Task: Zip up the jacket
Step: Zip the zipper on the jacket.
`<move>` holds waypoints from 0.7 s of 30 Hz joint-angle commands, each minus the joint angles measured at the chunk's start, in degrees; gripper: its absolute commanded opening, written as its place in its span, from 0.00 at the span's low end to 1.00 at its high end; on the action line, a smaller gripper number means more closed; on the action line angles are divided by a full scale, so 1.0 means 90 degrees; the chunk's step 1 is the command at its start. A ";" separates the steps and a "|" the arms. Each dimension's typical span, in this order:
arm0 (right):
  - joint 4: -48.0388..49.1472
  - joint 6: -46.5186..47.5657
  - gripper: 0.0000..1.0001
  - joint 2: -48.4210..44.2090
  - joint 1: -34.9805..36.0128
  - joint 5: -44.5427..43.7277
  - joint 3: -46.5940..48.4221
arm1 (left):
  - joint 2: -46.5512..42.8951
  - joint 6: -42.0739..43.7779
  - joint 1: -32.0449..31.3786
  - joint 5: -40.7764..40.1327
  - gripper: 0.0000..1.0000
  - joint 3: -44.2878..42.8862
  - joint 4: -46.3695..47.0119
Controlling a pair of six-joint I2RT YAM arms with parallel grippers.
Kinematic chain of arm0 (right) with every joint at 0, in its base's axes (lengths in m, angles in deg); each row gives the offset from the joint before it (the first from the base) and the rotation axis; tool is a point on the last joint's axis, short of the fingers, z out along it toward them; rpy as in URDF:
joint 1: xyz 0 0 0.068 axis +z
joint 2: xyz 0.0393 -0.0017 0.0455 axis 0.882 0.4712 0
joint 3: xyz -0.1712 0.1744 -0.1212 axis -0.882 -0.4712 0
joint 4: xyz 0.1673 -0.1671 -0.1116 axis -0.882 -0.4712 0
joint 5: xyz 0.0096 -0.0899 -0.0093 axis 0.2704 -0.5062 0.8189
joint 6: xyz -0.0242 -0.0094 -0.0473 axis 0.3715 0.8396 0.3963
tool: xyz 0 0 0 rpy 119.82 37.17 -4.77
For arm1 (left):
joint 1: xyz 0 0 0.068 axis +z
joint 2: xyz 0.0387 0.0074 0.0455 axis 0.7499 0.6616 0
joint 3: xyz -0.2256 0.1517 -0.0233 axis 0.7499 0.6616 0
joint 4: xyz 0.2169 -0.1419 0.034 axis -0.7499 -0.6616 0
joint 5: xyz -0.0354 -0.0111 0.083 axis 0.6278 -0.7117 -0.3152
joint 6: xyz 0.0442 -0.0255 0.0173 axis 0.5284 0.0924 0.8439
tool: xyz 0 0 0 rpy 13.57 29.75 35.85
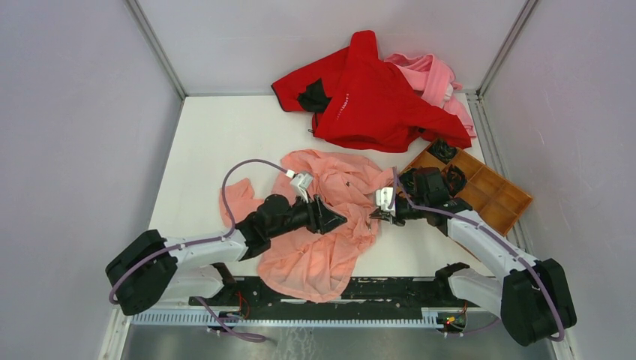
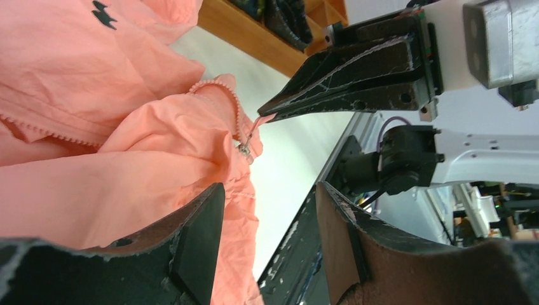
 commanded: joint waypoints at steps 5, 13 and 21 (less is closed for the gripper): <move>-0.0118 -0.0335 0.00 -0.0151 0.0028 0.0000 0.0171 | 0.0253 -0.0641 -0.0886 -0.1590 0.61 -0.0017 0.0723; 0.0248 -0.0556 0.00 -0.0318 0.0029 -0.0165 -0.0076 | 0.1132 -0.2009 -0.2377 -0.3936 0.51 -0.0051 0.0638; 0.0365 -0.0993 0.00 -0.0272 0.0025 -0.0033 -0.0044 | 0.2351 -0.3267 -0.3117 -0.4836 0.53 -0.0030 0.2388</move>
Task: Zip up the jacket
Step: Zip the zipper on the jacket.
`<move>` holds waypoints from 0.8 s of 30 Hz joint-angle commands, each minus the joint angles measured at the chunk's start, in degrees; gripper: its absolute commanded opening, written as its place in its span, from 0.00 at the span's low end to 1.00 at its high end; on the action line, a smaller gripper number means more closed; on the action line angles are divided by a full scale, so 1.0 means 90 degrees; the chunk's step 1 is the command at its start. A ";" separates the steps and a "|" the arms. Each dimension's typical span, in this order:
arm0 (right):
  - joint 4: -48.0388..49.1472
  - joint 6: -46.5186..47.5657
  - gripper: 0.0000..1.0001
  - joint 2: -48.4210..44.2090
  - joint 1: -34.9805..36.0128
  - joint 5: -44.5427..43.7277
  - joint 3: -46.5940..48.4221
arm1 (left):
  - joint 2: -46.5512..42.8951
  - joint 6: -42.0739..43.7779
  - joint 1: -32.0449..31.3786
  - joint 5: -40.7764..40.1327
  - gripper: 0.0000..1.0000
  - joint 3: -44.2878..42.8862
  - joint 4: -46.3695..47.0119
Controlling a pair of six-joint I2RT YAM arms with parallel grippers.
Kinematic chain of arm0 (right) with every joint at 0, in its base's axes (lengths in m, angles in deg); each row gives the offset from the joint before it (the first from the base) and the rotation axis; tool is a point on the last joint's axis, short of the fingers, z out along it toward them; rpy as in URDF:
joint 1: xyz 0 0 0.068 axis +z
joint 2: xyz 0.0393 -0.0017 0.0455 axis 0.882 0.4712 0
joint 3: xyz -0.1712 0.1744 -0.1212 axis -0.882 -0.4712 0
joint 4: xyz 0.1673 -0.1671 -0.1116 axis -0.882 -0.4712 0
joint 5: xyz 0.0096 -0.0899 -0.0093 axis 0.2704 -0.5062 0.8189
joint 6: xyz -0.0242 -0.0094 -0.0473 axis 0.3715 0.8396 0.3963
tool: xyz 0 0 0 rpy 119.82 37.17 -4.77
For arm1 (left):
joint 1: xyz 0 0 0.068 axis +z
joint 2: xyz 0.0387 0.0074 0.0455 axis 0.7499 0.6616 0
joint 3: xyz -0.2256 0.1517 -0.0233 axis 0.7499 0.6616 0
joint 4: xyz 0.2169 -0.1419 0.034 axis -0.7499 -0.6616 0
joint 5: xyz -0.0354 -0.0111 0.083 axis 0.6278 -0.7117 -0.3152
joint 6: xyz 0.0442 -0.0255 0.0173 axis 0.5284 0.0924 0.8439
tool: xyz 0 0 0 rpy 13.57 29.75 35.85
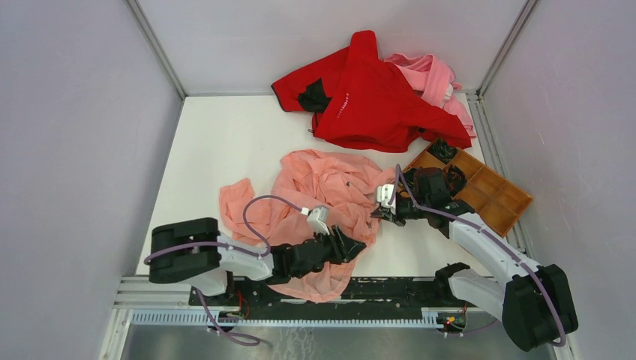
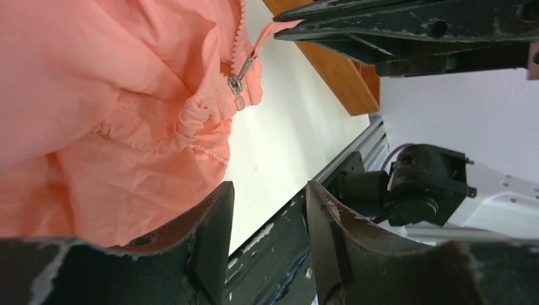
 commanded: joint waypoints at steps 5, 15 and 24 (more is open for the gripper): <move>0.0220 -0.0524 0.00 -0.0005 0.0044 0.0388 0.0012 | 0.1551 -0.1452 -0.0310 -0.1066 0.54 -0.0167 0.2363; 0.0226 -0.0679 0.00 0.0017 0.0109 0.0617 0.0041 | 0.2574 -0.1829 -0.0377 -0.1830 0.53 -0.0375 0.3563; 0.0172 -0.0757 0.00 0.0047 0.0108 0.0670 0.0090 | 0.3319 -0.2461 -0.0299 -0.1850 0.44 -0.0416 0.4070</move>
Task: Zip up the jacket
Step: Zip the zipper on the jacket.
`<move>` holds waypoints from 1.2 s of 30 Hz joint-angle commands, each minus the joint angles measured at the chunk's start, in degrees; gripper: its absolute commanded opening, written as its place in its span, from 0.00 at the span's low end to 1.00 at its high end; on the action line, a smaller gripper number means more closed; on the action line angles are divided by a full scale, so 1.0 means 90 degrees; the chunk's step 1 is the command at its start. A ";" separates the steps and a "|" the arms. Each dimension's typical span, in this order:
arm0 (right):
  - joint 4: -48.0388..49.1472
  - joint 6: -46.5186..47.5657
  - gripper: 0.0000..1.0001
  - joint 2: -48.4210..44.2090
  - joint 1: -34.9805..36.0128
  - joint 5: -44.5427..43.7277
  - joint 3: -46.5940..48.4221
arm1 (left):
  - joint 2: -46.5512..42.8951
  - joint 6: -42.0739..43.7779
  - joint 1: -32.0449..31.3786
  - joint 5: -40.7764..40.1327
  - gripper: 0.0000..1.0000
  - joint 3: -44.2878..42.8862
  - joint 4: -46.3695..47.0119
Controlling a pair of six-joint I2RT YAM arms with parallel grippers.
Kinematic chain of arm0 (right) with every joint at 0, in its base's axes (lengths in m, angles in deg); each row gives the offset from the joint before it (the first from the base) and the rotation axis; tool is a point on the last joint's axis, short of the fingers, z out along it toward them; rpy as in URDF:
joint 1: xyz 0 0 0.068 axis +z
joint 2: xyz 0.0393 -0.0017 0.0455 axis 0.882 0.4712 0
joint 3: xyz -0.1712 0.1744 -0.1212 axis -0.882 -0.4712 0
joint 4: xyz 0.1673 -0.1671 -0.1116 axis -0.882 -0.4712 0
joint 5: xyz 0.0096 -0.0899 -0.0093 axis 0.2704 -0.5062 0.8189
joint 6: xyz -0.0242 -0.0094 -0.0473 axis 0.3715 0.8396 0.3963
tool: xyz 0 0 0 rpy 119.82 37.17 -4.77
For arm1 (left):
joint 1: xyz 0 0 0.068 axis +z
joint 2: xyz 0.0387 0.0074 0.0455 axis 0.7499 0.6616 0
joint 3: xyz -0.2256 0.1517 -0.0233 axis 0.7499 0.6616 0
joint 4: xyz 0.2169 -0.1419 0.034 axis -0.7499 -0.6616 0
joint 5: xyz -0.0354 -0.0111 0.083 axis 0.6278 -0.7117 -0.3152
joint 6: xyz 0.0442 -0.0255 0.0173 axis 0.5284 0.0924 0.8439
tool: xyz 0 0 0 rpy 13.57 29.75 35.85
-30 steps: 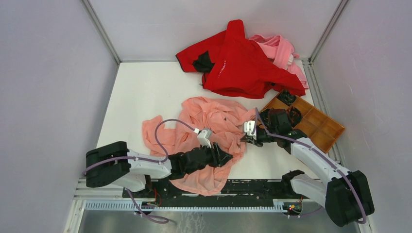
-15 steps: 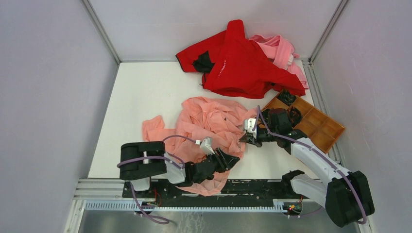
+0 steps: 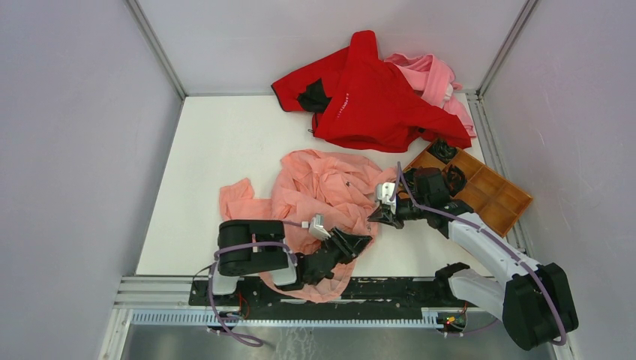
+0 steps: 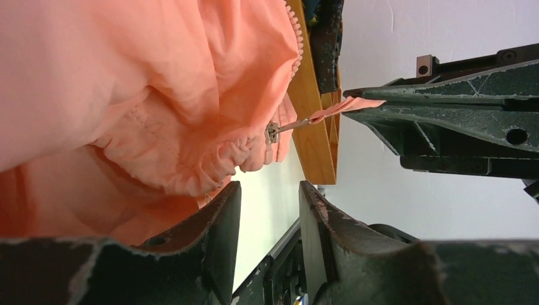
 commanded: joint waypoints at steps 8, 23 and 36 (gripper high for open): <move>0.0085 -0.0106 0.00 0.0014 0.0025 0.0248 0.0100 | 0.0798 -0.0503 0.0238 -0.0133 0.41 -0.0187 0.1231; 0.0053 -0.0094 0.00 0.0066 0.0030 0.0251 0.0118 | 0.1263 0.0139 0.0405 0.0076 0.35 -0.0236 0.2076; 0.0015 -0.0086 0.00 0.0060 0.0034 0.0216 0.0143 | 0.1330 0.0553 0.0509 0.0254 0.32 -0.0125 0.2586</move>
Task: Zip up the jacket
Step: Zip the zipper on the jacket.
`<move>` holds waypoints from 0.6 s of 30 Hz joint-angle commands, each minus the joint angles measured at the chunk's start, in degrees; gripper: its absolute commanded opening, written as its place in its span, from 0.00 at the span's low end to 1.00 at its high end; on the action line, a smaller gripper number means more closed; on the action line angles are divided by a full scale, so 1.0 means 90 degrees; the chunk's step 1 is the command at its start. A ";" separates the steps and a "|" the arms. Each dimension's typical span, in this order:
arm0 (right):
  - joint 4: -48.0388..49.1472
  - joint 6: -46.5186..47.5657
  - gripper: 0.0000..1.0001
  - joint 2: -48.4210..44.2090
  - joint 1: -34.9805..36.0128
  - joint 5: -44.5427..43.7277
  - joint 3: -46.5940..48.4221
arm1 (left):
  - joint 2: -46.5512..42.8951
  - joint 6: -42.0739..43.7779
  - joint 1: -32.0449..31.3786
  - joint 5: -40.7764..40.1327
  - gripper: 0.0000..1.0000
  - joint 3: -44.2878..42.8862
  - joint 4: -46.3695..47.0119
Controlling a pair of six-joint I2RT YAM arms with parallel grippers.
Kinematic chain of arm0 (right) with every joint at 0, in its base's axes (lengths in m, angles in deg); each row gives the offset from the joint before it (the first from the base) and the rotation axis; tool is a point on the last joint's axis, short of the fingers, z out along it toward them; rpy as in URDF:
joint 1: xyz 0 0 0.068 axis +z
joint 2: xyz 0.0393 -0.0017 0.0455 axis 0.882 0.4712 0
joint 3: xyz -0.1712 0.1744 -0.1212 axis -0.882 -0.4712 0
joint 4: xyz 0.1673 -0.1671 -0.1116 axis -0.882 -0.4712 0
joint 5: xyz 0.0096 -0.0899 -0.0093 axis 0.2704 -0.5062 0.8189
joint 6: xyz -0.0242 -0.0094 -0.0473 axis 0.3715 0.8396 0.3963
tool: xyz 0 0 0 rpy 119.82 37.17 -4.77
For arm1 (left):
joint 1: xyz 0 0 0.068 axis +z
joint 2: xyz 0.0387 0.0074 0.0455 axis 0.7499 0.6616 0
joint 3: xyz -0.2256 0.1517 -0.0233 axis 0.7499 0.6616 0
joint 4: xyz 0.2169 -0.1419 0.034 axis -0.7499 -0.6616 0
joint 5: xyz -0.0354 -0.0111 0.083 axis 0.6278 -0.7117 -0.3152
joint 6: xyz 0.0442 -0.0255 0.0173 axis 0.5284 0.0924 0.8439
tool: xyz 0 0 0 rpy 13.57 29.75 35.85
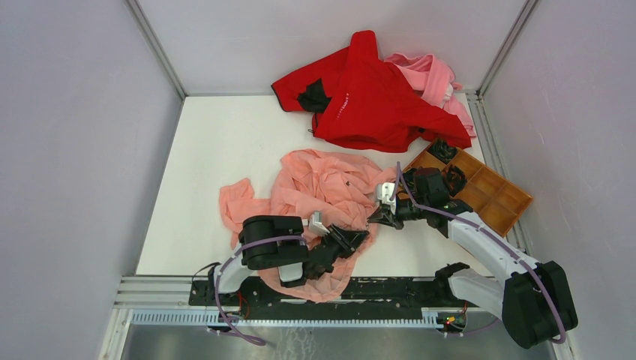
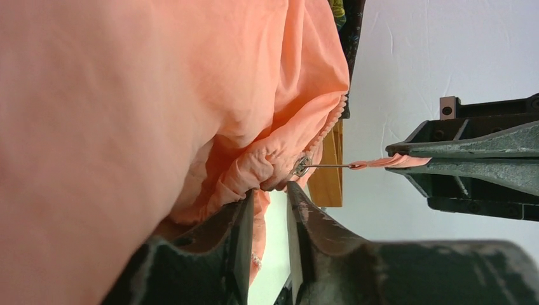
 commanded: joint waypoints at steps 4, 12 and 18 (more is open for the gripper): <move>0.0041 -0.0126 0.00 -0.0007 0.0035 0.0201 0.0159 | 0.0146 0.0640 0.0032 0.0107 0.39 0.0031 0.1414; -0.0030 -0.0148 0.00 -0.0018 0.0030 0.0353 0.0246 | -0.0017 0.0694 0.0086 0.0284 0.41 0.0036 0.1415; -0.0103 -0.0118 0.00 -0.0016 0.0025 0.0380 0.0304 | -0.0194 0.0604 0.0199 0.0732 0.43 0.0054 0.1415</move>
